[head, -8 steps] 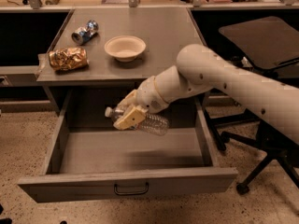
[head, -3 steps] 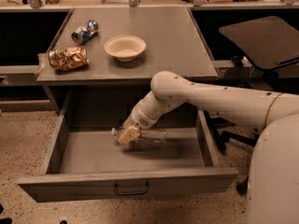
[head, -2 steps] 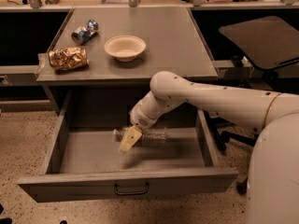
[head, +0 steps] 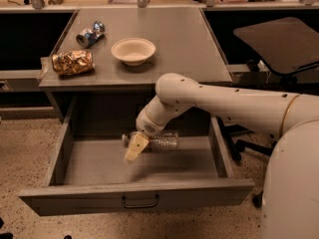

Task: Place water bottle into top drawer

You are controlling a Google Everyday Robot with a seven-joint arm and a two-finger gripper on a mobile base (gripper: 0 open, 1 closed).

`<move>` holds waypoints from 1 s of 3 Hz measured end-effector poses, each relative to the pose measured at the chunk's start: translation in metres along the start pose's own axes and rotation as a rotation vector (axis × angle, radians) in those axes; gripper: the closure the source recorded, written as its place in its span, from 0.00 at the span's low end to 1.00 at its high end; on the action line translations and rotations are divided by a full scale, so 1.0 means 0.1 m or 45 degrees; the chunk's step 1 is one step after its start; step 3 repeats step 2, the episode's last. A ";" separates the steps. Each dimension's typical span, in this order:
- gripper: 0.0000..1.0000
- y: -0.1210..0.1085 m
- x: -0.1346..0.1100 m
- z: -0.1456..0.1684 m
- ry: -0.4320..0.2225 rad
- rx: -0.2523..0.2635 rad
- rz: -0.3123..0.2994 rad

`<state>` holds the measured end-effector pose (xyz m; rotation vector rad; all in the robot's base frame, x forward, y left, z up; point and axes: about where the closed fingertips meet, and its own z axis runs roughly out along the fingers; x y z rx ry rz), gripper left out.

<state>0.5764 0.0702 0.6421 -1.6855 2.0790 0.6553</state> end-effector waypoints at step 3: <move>0.00 0.07 -0.20 -0.19 0.035 0.062 -0.020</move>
Offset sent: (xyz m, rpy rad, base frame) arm -0.0027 0.0051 0.0179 -0.0310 -0.0283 -0.0080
